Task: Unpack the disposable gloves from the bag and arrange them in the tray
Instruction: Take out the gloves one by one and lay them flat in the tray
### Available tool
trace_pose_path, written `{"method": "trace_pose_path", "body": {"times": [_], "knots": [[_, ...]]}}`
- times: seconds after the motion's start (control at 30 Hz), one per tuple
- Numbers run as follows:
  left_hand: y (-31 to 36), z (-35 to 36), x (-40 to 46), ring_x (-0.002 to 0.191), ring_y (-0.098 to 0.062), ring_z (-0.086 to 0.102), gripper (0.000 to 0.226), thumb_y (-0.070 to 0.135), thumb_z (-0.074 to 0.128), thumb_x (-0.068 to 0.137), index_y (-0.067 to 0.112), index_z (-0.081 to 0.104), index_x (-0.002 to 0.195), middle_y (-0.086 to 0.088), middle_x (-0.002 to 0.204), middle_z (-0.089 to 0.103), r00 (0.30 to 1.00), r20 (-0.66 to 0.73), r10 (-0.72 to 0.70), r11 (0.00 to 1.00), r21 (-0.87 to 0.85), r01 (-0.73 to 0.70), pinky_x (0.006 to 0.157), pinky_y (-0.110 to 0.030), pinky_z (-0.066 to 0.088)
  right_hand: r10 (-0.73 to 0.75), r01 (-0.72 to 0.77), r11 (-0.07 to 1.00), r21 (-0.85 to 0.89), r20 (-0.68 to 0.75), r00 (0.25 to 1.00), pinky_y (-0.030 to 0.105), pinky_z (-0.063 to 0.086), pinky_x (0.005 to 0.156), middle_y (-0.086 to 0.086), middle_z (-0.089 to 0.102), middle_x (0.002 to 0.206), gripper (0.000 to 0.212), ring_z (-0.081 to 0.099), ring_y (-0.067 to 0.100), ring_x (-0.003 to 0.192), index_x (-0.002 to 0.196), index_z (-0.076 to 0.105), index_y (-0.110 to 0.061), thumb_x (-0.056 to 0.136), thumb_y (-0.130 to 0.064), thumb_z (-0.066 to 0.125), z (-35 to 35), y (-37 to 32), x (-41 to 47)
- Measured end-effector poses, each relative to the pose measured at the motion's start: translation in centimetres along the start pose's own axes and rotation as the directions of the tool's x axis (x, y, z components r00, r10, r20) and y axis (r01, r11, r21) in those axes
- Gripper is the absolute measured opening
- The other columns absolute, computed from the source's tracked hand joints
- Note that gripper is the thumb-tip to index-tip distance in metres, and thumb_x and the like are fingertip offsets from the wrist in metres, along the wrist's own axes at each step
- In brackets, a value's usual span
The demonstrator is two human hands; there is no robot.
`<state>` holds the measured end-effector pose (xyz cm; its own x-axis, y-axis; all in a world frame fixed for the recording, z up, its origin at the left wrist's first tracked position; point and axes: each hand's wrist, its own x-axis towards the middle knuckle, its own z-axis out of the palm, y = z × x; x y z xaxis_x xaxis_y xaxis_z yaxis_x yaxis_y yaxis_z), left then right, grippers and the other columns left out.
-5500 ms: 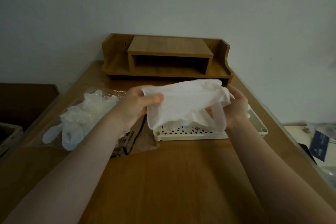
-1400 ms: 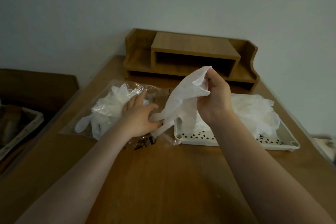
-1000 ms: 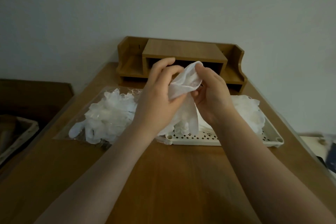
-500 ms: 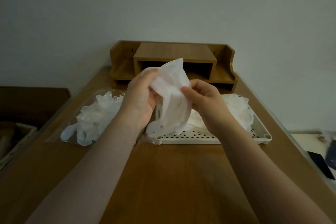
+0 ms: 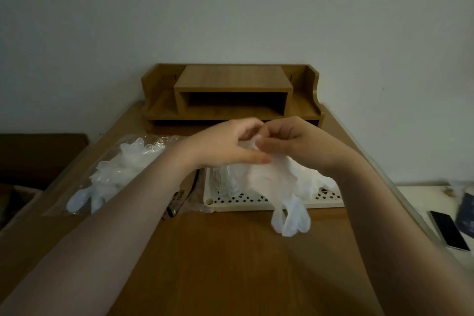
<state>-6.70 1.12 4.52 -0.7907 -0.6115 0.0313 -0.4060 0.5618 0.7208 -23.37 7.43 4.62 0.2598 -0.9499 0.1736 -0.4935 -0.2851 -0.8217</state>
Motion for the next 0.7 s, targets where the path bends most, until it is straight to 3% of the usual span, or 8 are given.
{"method": "trace_pose_path", "body": {"times": [0.07,0.17,0.27,0.37,0.47,0.53,0.6,0.7], "knots": [[-0.2,0.0,0.8,0.074,-0.003,0.062,0.021,0.043,0.07,0.079,0.028,0.062,0.092,0.009,0.086,0.065,0.999,-0.019,-0.035,0.993,0.109,0.037,0.067,-0.026,0.049,0.049,-0.05,0.997,-0.056,-0.013,0.999,0.031,0.049,0.071,0.012,0.063,0.076,0.022,0.057,0.016,0.068,0.08,0.065,-0.011,0.095,-0.02,0.053,-0.8,0.7,-0.2],[-0.6,-0.2,1.3,0.067,-0.007,0.064,0.013,0.033,0.071,0.08,0.022,0.064,0.081,0.008,0.075,0.067,0.998,-0.016,-0.067,0.998,0.002,0.067,0.059,-0.02,0.049,0.095,-0.096,0.995,-0.032,-0.042,0.995,0.024,0.049,0.068,-0.003,0.061,0.071,0.024,0.057,0.008,0.066,0.075,0.061,-0.017,0.096,-0.021,0.051,-1.5,1.7,-0.3],[-1.2,-0.2,1.6,0.068,-0.006,0.065,0.013,0.027,0.069,0.08,0.018,0.06,0.075,0.009,0.071,0.066,0.998,-0.016,-0.062,0.971,-0.232,0.057,0.06,-0.018,0.05,0.129,-0.13,0.992,-0.001,-0.032,0.991,0.018,0.045,0.063,-0.007,0.056,0.068,0.026,0.052,0.005,0.062,0.075,0.059,-0.017,0.098,-0.022,0.048,-2.2,2.9,-0.4],[-1.7,0.0,1.9,0.069,-0.011,0.063,0.015,0.027,0.064,0.075,0.016,0.054,0.073,0.006,0.072,0.064,0.997,-0.017,-0.082,0.84,-0.539,0.06,0.06,-0.021,0.052,0.137,-0.134,0.988,0.081,-0.025,0.99,0.019,0.042,0.059,-0.003,0.052,0.069,0.027,0.048,0.008,0.059,0.079,0.058,-0.013,0.098,-0.028,0.047,-3.0,3.7,-0.5],[-2.0,0.4,2.6,0.078,-0.016,0.065,0.015,0.025,0.063,0.072,0.015,0.058,0.082,0.001,0.081,0.067,0.993,-0.028,-0.111,0.718,-0.694,0.06,0.066,-0.026,0.055,0.132,-0.145,0.979,0.143,0.098,0.986,0.019,0.045,0.056,-0.003,0.06,0.07,0.031,0.058,0.012,0.062,0.078,0.062,-0.014,0.084,-0.045,0.065,-4.1,4.4,-0.5],[-2.2,0.5,3.4,0.084,-0.016,0.067,0.028,0.026,0.063,0.073,0.012,0.062,0.097,-0.001,0.089,0.068,0.99,-0.046,-0.135,0.671,-0.739,0.057,0.073,-0.028,0.056,0.191,-0.219,0.969,0.115,0.211,0.959,0.024,0.053,0.063,0.0,0.071,0.082,0.037,0.069,0.02,0.076,0.087,0.069,-0.009,0.071,-0.043,0.071,-5.2,4.8,-0.3],[-2.5,0.5,4.1,0.087,-0.016,0.066,0.032,0.029,0.062,0.075,0.011,0.061,0.101,-0.001,0.093,0.066,0.981,-0.086,-0.172,0.649,-0.759,0.048,0.078,-0.029,0.055,0.256,-0.283,0.956,0.083,0.247,0.935,0.037,0.053,0.076,0.008,0.072,0.096,0.035,0.068,0.033,0.089,0.095,0.071,-0.005,0.073,-0.032,0.077,-6.3,5.7,0.0],[-3.0,0.4,5.1,0.088,-0.014,0.064,0.018,0.026,0.06,0.085,0.013,0.061,0.097,-0.001,0.093,0.064,0.954,-0.178,-0.242,0.672,-0.74,0.033,0.079,-0.029,0.053,0.34,-0.371,0.918,0.139,0.207,0.917,0.046,0.054,0.087,0.017,0.068,0.107,0.035,0.066,0.035,0.098,0.108,0.064,0.005,0.082,-0.017,0.07,-7.3,7.2,0.4]]}}
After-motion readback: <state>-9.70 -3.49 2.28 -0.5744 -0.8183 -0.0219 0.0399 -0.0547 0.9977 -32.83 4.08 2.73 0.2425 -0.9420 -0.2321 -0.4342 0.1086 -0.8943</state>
